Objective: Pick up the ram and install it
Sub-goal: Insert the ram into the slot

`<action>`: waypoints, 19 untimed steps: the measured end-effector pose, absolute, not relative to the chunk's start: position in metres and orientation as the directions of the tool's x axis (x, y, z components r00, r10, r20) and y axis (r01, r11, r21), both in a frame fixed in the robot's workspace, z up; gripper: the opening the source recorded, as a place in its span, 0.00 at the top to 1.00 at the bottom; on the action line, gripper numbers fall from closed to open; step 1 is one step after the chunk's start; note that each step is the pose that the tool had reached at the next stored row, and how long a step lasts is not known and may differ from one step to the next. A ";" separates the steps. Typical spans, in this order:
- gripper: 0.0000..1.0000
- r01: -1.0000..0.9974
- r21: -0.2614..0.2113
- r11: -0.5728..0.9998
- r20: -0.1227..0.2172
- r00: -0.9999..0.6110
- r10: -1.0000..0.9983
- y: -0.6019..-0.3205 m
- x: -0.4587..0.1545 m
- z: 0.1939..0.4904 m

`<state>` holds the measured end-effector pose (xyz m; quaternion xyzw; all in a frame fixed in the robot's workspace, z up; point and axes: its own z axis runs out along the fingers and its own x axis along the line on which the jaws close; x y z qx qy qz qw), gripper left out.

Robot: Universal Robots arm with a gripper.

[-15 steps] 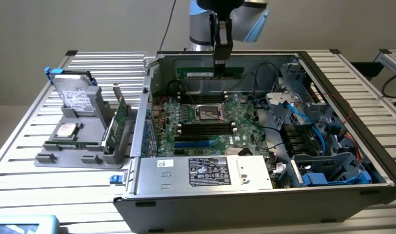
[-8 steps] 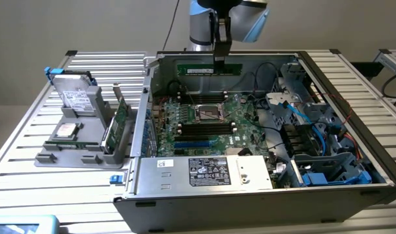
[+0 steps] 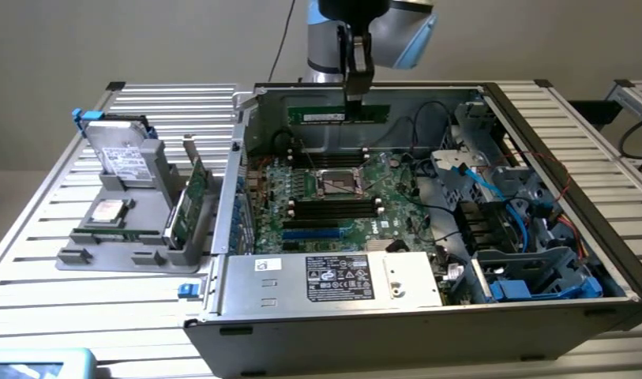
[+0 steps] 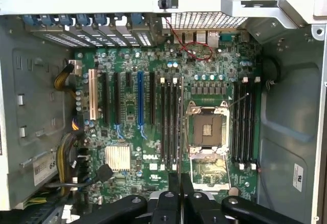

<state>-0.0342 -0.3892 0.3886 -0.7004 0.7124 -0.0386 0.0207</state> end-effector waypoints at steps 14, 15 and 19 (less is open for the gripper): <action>0.87 -0.997 -0.074 0.018 -0.009 -0.017 -1.000 -0.389 -0.033 0.381; 0.87 -0.997 -0.073 0.018 -0.008 -0.017 -1.000 -0.389 -0.032 0.380; 0.87 -0.997 -0.073 0.016 0.017 -0.017 -1.000 -0.389 -0.031 0.378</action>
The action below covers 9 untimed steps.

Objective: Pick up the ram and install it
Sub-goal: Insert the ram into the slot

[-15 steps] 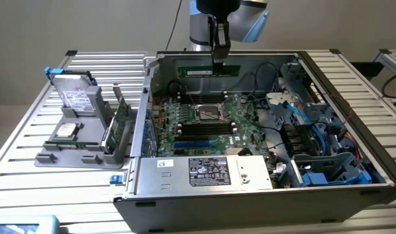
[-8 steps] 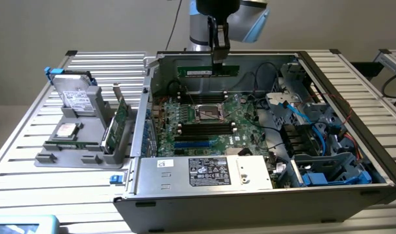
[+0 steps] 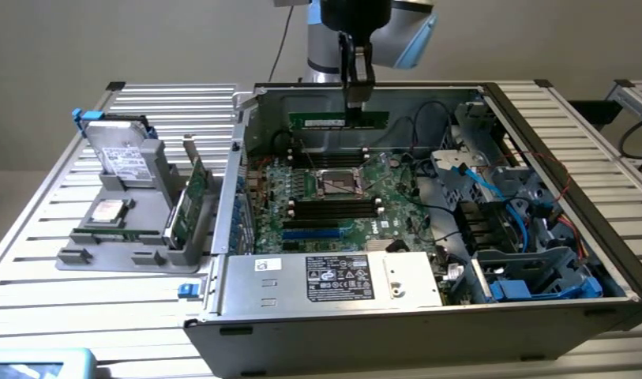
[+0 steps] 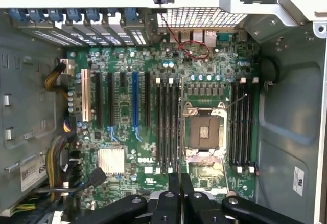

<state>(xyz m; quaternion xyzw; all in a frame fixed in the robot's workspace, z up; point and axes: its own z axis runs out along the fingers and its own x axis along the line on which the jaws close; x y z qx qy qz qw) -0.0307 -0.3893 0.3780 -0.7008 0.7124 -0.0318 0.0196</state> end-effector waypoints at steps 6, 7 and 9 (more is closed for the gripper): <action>0.87 -0.997 -0.073 0.015 0.028 -0.017 -0.999 -0.389 -0.031 0.377; 0.87 -0.997 -0.073 0.015 0.028 -0.017 -0.999 -0.389 -0.031 0.376; 0.87 -0.997 -0.073 0.015 0.028 -0.017 -0.999 -0.389 -0.031 0.373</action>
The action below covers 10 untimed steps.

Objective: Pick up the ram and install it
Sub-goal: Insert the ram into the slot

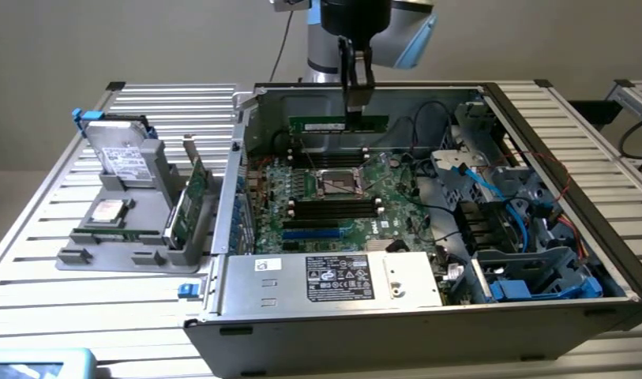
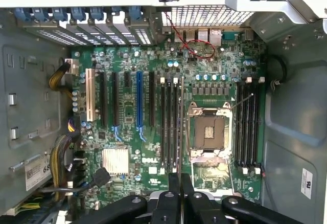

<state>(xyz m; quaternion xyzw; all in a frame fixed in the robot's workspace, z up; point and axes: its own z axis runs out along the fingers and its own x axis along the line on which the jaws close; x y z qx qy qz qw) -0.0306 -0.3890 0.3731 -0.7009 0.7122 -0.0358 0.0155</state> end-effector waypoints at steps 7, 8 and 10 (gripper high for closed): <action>0.87 -0.997 -0.073 0.014 0.037 -0.017 -0.999 -0.389 -0.031 0.362; 0.87 -0.997 -0.073 0.014 0.039 -0.017 -0.999 -0.389 -0.031 0.361; 0.87 -0.997 -0.073 0.014 0.044 -0.017 -0.999 -0.390 -0.031 0.359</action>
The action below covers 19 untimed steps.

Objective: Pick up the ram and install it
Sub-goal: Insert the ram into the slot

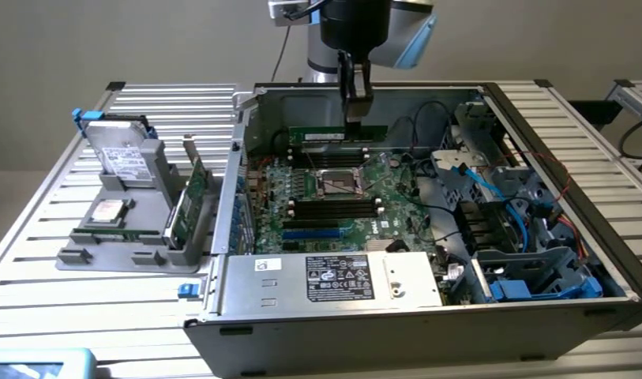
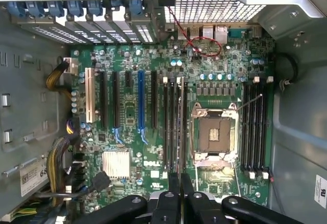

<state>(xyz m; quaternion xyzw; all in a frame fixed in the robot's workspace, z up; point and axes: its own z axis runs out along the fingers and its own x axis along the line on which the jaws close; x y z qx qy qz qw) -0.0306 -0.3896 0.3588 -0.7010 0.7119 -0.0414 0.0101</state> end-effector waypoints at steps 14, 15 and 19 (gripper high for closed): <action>0.87 -0.997 -0.073 0.013 0.053 -0.017 -0.998 -0.397 -0.031 0.337; 0.87 -0.997 -0.073 0.013 0.054 -0.017 -0.998 -0.398 -0.031 0.336; 0.87 -0.997 -0.073 0.013 0.059 -0.017 -0.998 -0.398 -0.031 0.330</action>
